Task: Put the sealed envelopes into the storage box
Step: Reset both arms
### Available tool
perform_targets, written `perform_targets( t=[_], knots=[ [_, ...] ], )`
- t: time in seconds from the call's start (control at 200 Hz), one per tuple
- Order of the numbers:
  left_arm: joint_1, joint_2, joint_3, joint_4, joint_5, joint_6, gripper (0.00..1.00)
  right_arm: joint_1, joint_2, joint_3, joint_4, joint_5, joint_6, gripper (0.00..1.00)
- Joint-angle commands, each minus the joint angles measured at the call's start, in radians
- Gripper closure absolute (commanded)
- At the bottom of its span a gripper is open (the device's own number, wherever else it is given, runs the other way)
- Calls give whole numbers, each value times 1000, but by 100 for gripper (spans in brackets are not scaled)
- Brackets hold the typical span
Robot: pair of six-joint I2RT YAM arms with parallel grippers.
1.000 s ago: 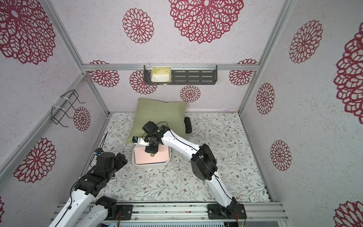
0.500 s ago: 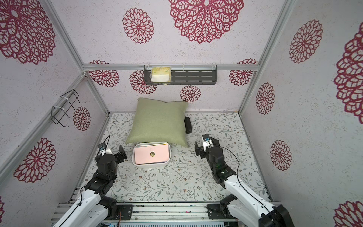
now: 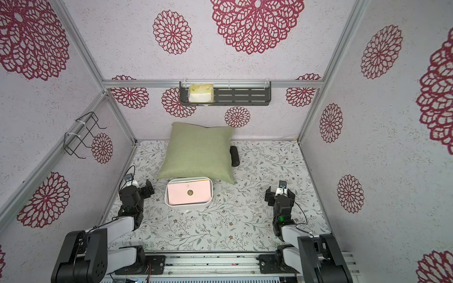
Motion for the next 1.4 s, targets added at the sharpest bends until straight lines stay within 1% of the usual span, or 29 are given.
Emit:
perform_targets(
  t=[0.0, 0.055, 0.075, 0.095, 0.11, 0.125, 0.14, 0.16, 0.185, 0.205, 0.225, 0.245, 0.26, 0.3, 0.335, 0.375, 0.41, 0.45, 0.49, 0.525, 0.57, 0.6, 1.396],
  knots=[
    [30, 84, 7, 252, 142, 33, 3, -47, 86, -7, 377, -51, -22, 6],
    [49, 229, -4, 429, 182, 26, 2, -83, 150, 6, 421, -114, 26, 6],
    [56, 279, 2, 494, 194, 22, 2, -89, 191, 4, 474, -134, 30, 6],
    [59, 307, 6, 521, 211, 28, 2, -92, 237, -1, 527, -152, 29, 6],
    [62, 305, 14, 498, 219, 28, 2, -93, 270, -7, 567, -161, 26, 6],
    [65, 286, 26, 438, 224, 23, 2, -93, 314, -12, 606, -167, 22, 7],
    [69, 263, 40, 365, 226, 15, 2, -92, 359, -16, 685, -174, 15, 6],
    [69, 236, 62, 271, 229, 12, 2, -85, 377, -24, 734, -181, 0, 6],
    [69, 226, 92, 206, 231, 16, 3, -84, 332, -14, 642, -208, -7, 5],
    [67, 237, 103, 206, 236, 19, 3, -84, 309, 9, 562, -210, -9, 6],
    [68, 258, 111, 231, 249, 23, 1, -84, 325, 29, 551, -201, -7, 7],
    [68, 277, 121, 245, 255, 32, 2, -83, 351, 39, 576, -193, -4, 6],
    [69, 282, 133, 222, 256, 32, 2, -82, 353, 47, 565, -192, -4, 4],
    [67, 258, 154, 140, 257, 22, 2, -82, 323, 93, 422, -185, 5, 3],
    [68, 254, 156, 130, 242, 18, 2, -67, 350, 90, 476, -166, -13, 1],
    [66, 274, 153, 181, 224, 24, 2, -64, 332, 105, 410, -157, -12, 1],
    [62, 273, 148, 183, 216, 25, 3, -64, 348, 94, 464, -160, -16, 1],
    [61, 262, 153, 152, 218, 16, 3, -64, 332, 99, 422, -158, -13, 1],
    [60, 257, 150, 150, 217, 15, 3, -62, 343, 90, 463, -160, -16, 1],
    [58, 262, 148, 165, 215, 19, 3, -61, 330, 90, 441, -157, -18, 1],
    [55, 267, 145, 180, 206, 26, 3, -59, 339, 83, 473, -158, -19, 1],
    [53, 267, 145, 179, 201, 29, 3, -59, 331, 85, 455, -161, -19, 1],
    [51, 265, 146, 177, 200, 28, 3, -42, 340, 102, 433, -137, -34, 1]
  ],
)
